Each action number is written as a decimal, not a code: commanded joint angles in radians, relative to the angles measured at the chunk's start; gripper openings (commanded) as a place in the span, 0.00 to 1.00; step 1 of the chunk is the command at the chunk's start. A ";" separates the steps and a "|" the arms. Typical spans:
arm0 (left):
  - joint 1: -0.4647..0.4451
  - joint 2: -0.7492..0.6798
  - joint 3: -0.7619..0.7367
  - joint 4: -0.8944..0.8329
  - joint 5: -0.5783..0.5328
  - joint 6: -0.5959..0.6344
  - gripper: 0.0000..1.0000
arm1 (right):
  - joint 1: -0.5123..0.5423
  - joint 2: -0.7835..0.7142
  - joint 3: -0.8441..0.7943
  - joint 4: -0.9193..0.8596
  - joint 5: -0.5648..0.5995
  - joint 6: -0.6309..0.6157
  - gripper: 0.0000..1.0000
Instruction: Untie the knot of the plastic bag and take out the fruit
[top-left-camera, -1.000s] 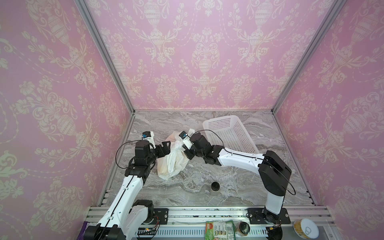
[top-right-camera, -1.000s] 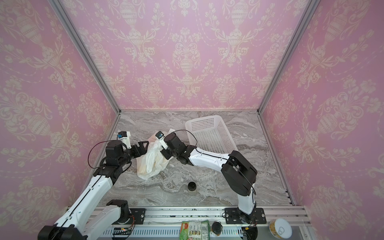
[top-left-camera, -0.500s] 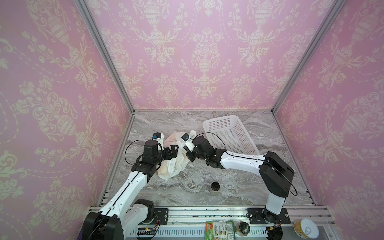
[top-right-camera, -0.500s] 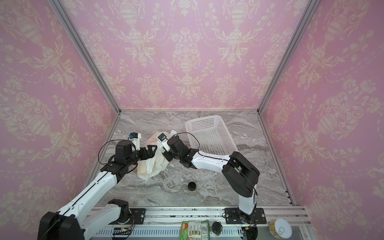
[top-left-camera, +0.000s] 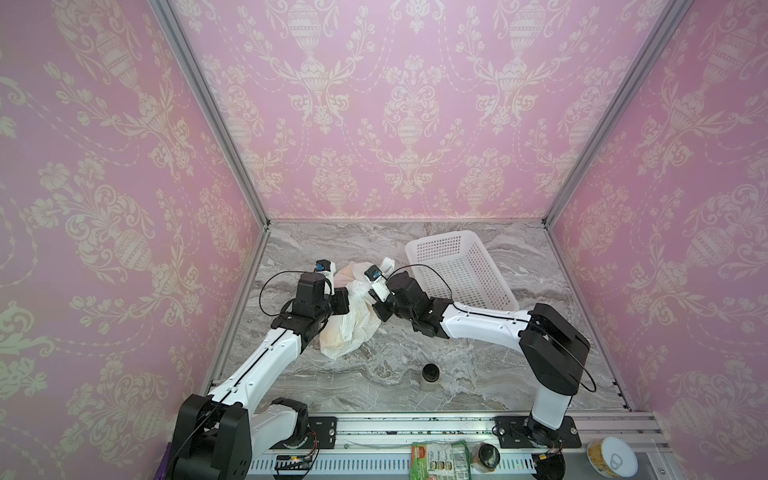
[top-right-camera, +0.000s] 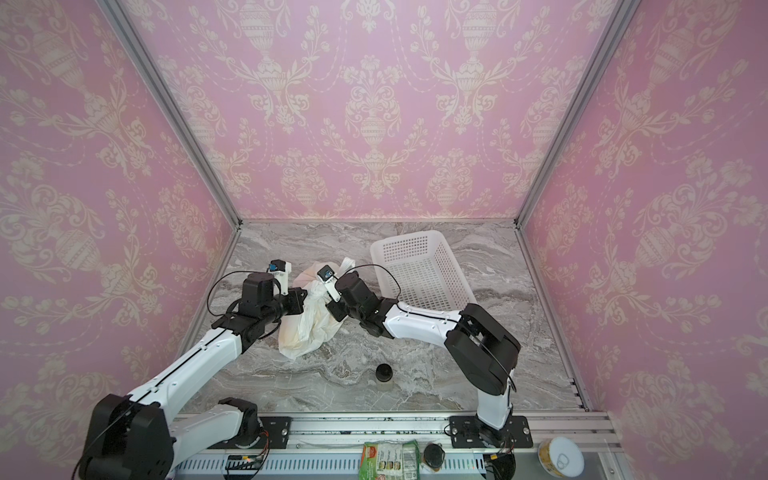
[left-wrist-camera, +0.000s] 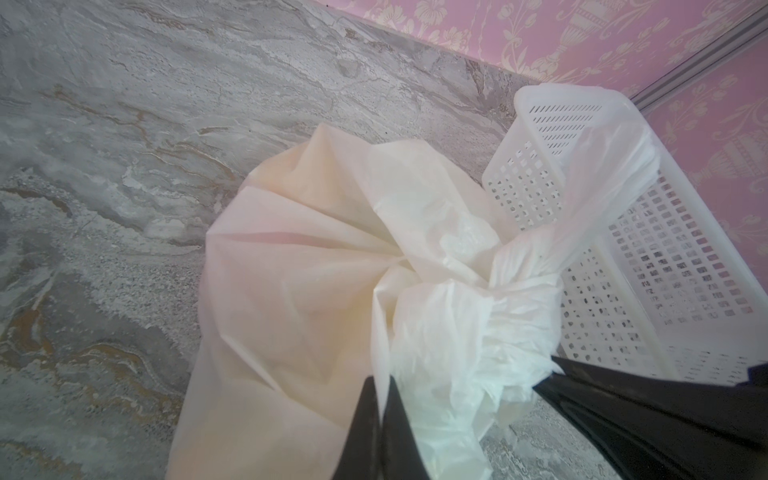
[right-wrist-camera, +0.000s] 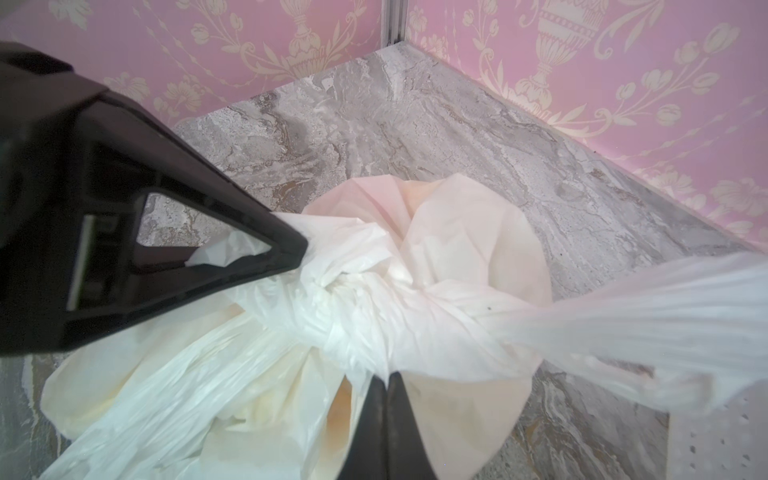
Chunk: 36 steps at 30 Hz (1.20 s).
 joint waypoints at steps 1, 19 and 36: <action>-0.004 -0.021 0.050 -0.017 -0.057 0.023 0.00 | -0.006 -0.058 -0.062 0.038 0.107 0.023 0.00; 0.117 -0.206 -0.005 -0.020 -0.160 -0.044 0.00 | -0.153 -0.187 -0.327 0.278 0.188 0.173 0.00; 0.235 -0.259 -0.078 0.036 -0.104 -0.118 0.00 | -0.212 -0.234 -0.441 0.389 0.282 0.310 0.00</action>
